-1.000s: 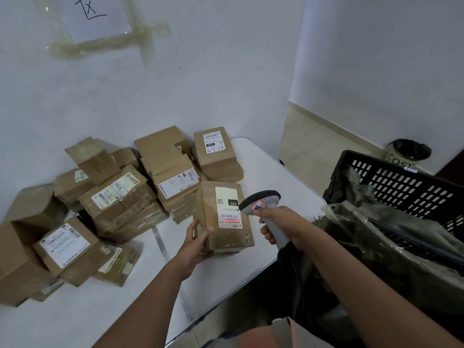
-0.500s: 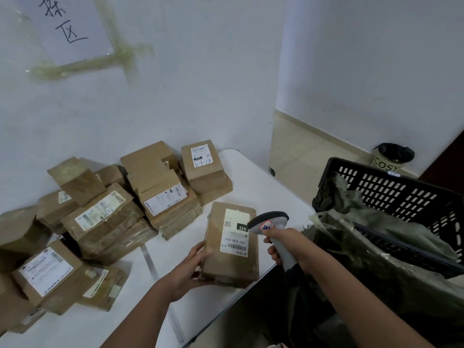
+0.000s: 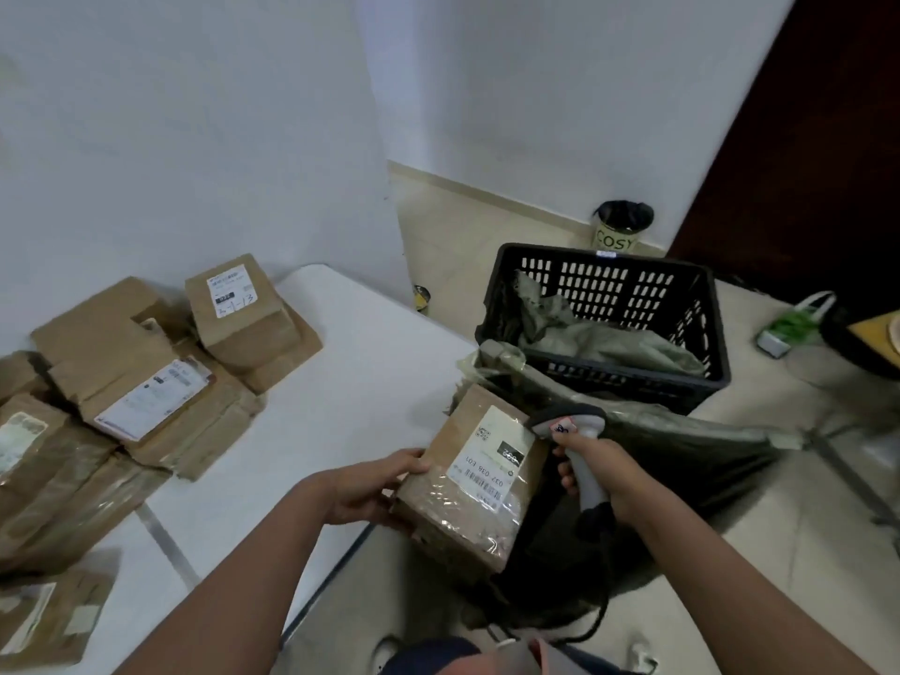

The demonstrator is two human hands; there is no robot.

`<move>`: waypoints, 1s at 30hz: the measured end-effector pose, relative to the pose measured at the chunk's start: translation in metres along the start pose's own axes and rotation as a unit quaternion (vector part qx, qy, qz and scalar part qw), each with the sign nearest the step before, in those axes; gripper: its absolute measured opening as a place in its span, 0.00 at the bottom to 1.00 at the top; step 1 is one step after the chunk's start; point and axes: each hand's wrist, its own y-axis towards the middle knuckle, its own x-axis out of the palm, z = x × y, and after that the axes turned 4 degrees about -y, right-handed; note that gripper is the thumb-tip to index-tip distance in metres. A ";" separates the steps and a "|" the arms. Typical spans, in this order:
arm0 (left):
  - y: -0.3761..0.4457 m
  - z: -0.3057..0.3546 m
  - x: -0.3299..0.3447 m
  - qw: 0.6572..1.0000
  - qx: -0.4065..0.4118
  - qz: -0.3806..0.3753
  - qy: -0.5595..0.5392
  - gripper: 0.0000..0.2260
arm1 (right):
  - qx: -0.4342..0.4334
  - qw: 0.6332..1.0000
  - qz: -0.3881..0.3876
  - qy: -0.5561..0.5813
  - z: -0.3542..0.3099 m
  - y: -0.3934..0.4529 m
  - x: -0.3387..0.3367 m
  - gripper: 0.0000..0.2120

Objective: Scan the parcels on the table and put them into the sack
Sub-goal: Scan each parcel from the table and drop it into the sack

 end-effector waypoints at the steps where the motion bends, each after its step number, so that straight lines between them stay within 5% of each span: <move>1: 0.011 -0.004 0.010 1.000 -0.013 -0.018 -0.008 0.22 | 0.005 1.000 0.010 0.007 0.007 0.002 -0.014 0.14; 5: 0.041 -0.020 0.051 0.996 -0.080 -0.010 -0.027 0.30 | 0.030 0.997 0.063 0.014 0.033 0.010 -0.060 0.16; 9: 0.063 -0.028 0.095 0.990 -0.137 0.019 -0.033 0.21 | 0.057 0.994 0.089 0.010 0.053 0.019 -0.089 0.18; 18: 0.148 -0.035 0.144 0.966 -0.166 0.147 -0.131 0.32 | 0.090 0.991 0.102 -0.020 0.082 0.044 -0.116 0.20; 23: 0.165 -0.037 0.129 0.908 -0.143 0.267 -0.290 0.36 | 0.087 0.990 0.102 -0.042 0.081 0.051 -0.120 0.19; 30: 0.157 -0.034 0.124 0.824 -0.090 0.329 -0.453 0.32 | 0.082 0.990 0.092 -0.071 0.079 0.054 -0.118 0.19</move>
